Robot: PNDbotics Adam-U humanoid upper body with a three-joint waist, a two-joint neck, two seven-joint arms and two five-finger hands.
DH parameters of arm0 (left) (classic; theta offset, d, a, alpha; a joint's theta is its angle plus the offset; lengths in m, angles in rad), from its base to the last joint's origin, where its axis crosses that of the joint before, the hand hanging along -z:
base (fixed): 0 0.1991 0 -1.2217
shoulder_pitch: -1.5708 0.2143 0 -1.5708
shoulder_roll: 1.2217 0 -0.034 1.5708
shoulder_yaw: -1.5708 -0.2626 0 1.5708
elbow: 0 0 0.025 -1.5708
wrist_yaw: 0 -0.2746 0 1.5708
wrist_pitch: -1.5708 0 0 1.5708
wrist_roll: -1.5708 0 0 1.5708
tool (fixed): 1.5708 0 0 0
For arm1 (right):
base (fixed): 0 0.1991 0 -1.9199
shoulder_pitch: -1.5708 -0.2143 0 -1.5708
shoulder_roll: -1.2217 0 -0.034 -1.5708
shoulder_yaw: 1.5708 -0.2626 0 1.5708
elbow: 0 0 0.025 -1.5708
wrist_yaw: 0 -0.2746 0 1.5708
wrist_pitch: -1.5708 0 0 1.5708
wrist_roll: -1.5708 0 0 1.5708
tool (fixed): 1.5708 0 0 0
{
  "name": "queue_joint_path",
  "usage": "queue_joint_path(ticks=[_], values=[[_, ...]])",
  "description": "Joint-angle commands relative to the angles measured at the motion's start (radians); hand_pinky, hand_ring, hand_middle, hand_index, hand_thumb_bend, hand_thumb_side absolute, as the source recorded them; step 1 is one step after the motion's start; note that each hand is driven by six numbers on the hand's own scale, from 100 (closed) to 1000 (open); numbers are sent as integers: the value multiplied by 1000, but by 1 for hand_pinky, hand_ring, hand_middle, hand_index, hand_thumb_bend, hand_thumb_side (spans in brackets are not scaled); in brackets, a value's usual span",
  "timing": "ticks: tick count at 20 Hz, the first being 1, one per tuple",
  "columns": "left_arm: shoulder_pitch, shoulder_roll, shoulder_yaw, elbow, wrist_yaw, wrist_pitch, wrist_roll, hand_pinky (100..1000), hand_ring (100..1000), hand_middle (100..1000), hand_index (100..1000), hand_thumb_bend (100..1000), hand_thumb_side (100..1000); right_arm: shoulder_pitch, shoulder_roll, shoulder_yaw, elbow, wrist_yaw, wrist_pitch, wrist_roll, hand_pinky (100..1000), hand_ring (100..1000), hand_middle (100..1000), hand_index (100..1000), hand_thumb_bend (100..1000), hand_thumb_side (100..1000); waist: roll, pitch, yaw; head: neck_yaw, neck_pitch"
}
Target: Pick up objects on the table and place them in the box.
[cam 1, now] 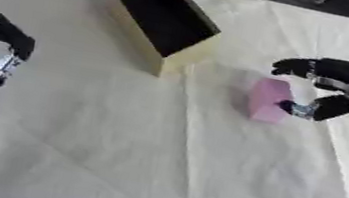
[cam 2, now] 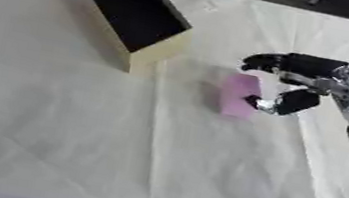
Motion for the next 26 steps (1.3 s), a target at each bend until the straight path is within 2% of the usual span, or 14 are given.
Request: queue_joint_path(ticks=[1, 7, 14, 21, 26], values=[[-11, 20, 3, -15, 4, -1, -2, 653, 507, 449, 559, 375, 602, -17, -16, -9, 9, 15, -182, 176, 898, 990, 998, 1000, 233, 867, 4, -13, 0, -3, -4], [-10, 20, 3, -15, 4, -1, -2, 653, 507, 449, 559, 374, 603, -16, -8, -14, 33, 39, -181, 165, 890, 981, 990, 997, 243, 853, 4, -12, 1, -3, -5], [-9, 20, 3, -15, 3, -1, -2, 653, 506, 448, 559, 374, 603, -16, -9, -17, 31, 57, -191, 123, 877, 964, 973, 930, 276, 792, 3, -11, 1, -5, -6], [-10, 20, 3, -15, 4, -1, -3, 654, 506, 448, 559, 372, 603, -19, -18, -21, 19, 54, -195, 85, 866, 951, 959, 793, 300, 659, 1, -12, 2, -6, -7], [-11, 20, 3, -16, 5, 0, -3, 654, 506, 448, 558, 373, 602, -28, -39, -26, -12, 20, -192, 76, 865, 949, 957, 776, 294, 603, -1, -14, 3, -7, -9]])
